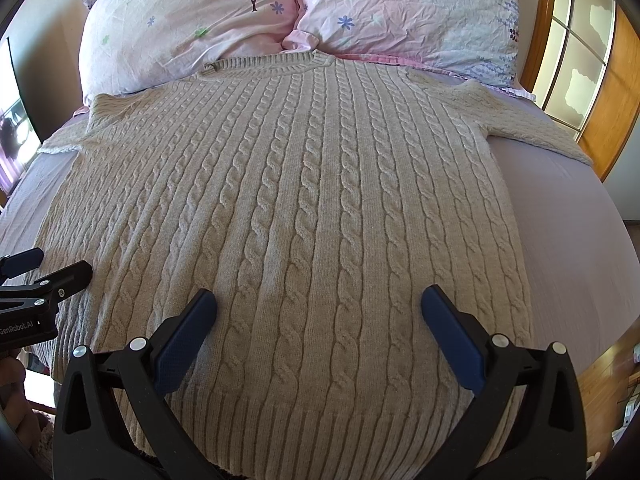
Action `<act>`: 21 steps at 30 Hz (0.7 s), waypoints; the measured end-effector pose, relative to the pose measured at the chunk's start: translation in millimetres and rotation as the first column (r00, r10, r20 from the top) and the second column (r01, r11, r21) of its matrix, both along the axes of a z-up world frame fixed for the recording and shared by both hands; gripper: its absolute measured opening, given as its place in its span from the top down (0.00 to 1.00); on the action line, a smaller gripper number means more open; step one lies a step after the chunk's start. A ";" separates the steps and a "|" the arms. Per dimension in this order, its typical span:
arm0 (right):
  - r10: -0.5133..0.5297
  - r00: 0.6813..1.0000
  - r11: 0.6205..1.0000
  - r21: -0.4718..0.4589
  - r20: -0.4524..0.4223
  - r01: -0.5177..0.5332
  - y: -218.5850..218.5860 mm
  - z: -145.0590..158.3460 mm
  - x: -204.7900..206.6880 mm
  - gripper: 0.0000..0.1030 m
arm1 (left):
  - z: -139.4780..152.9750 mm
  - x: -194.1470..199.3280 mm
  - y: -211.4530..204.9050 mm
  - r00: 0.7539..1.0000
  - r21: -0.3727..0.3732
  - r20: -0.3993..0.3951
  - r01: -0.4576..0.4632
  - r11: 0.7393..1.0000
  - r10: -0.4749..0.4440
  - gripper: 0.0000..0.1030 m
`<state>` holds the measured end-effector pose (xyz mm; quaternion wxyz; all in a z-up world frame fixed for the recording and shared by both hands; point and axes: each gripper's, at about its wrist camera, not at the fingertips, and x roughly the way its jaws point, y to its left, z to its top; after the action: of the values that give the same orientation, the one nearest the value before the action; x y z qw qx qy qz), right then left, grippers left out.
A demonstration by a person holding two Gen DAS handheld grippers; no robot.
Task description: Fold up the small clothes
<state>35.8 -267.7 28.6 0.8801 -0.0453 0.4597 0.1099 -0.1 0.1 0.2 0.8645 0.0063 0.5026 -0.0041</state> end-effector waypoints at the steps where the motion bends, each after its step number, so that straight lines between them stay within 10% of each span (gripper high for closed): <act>1: 0.000 1.000 1.000 0.000 0.000 0.000 0.0 -0.1 0.1 0.01 | 0.0 0.0 0.0 1.000 0.000 0.000 0.000 1.000 0.000 0.02; 18: 0.144 0.985 0.988 0.037 0.094 -0.148 -12.9 7.5 -4.6 0.01 | 0.3 -3.0 -1.1 0.999 0.011 0.007 0.036 0.999 -0.036 0.02; 21: 0.029 0.990 0.995 0.093 0.140 -0.043 -53.5 31.3 17.2 0.01 | 2.2 -0.1 2.4 0.997 -0.003 -0.002 0.073 0.997 -0.073 0.02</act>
<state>53.0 -321.2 59.8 0.9089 -0.0187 0.3908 0.1444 -0.2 2.4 2.4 0.8633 0.0234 0.5028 -0.0365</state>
